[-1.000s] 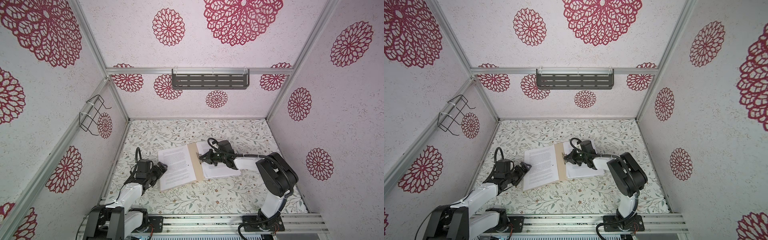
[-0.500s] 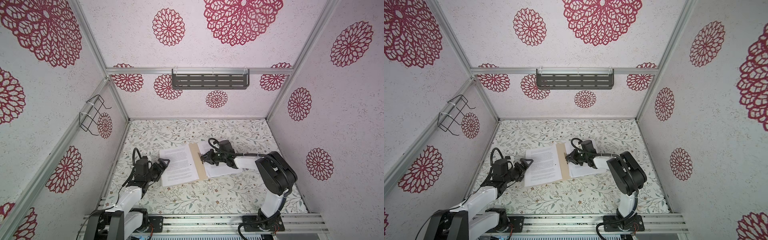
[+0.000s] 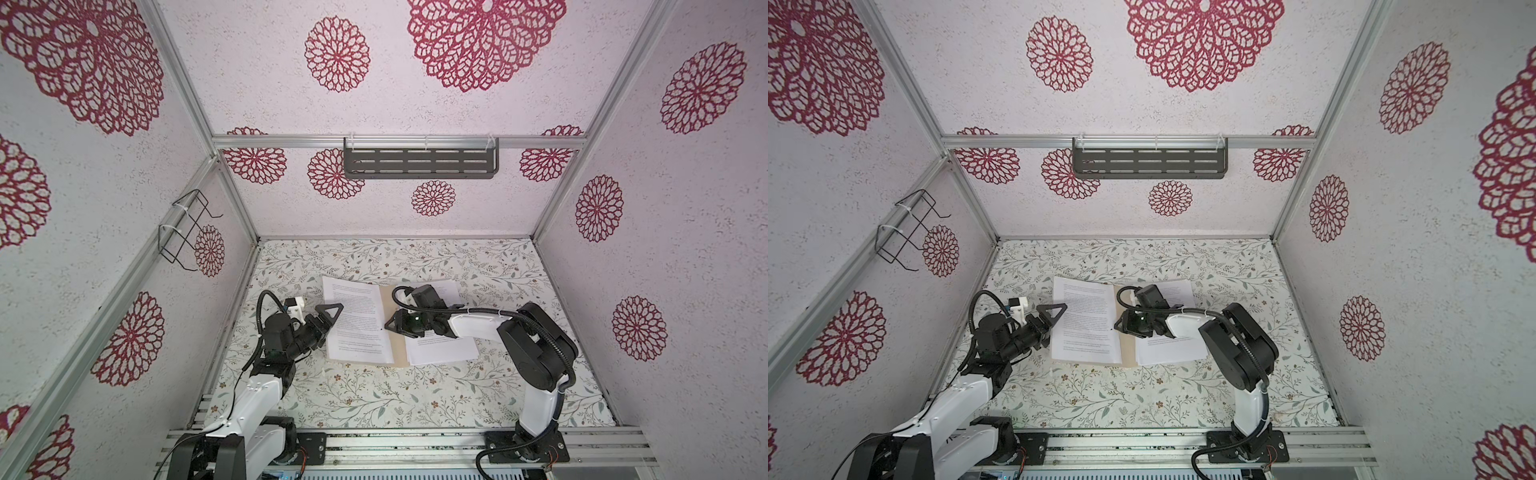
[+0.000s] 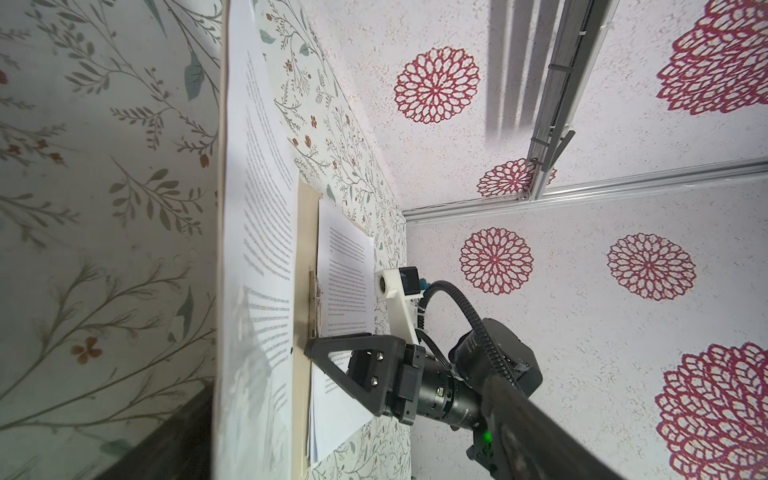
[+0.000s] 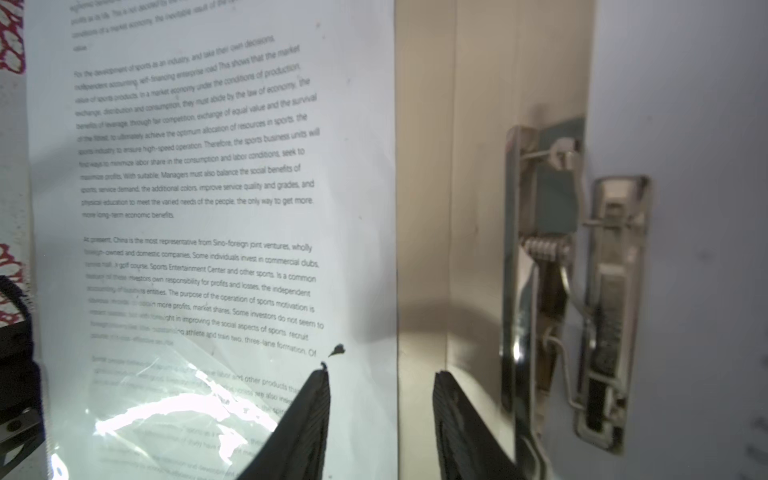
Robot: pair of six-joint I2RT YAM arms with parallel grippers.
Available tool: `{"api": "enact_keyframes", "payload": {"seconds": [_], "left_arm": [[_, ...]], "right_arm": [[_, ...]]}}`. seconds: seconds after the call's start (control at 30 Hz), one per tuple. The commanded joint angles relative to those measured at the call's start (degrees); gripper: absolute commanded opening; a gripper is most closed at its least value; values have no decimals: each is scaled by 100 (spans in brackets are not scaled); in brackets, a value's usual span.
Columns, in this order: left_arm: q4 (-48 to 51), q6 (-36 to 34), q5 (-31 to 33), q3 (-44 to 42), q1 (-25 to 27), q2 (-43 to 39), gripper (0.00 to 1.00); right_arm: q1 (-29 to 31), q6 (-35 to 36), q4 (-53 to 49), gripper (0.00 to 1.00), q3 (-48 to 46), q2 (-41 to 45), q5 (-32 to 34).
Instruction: Put the files into the folder
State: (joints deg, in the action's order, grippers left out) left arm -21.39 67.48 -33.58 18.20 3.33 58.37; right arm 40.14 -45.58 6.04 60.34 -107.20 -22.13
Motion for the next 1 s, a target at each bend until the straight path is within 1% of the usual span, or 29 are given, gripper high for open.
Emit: {"api": "enact_keyframes", "payload": {"seconds": [0.0, 0.07, 0.13, 0.17, 0.27, 0.4, 0.5, 0.63, 0.77, 0.9, 0.97], "left_arm": [[238, -189, -67, 308, -8, -196, 97], [250, -209, -163, 387, -8, -157, 97], [405, -335, -263, 552, 35, -43, 97], [511, -397, -284, 627, 51, 5, 98], [304, -353, -337, 688, 157, 131, 97], [319, -429, -284, 952, 465, 374, 97], [329, -460, -175, 1145, 694, 548, 97], [515, -589, -53, 1511, 1021, 700, 97], [1031, -978, 1, 2126, 1464, 997, 97], [1100, -1102, 49, 2651, 1861, 1456, 97], [1141, -1158, 75, 2914, 2045, 1727, 98]], "right_arm": [[-127, 451, -482, 52, 126, 664, 801], [-305, 761, -897, 60, 226, 887, 935], [-624, 1075, -1284, 66, 181, 1139, 1152], [-807, 1153, -1383, 68, 92, 1266, 1191], [-1555, 1463, -1485, 78, -354, 1628, 1142], [-2421, 1715, -1703, 83, -756, 1842, 1260], [-2765, 1793, -1580, 84, -998, 1836, 1254], [-2944, 1716, -1149, 84, -1305, 1680, 972], [-2934, 1469, -564, 83, -1591, 1481, 537], [-2718, 1238, -156, 82, -1705, 1245, 184], [-2548, 992, 143, 81, -1732, 1146, -17]]}}
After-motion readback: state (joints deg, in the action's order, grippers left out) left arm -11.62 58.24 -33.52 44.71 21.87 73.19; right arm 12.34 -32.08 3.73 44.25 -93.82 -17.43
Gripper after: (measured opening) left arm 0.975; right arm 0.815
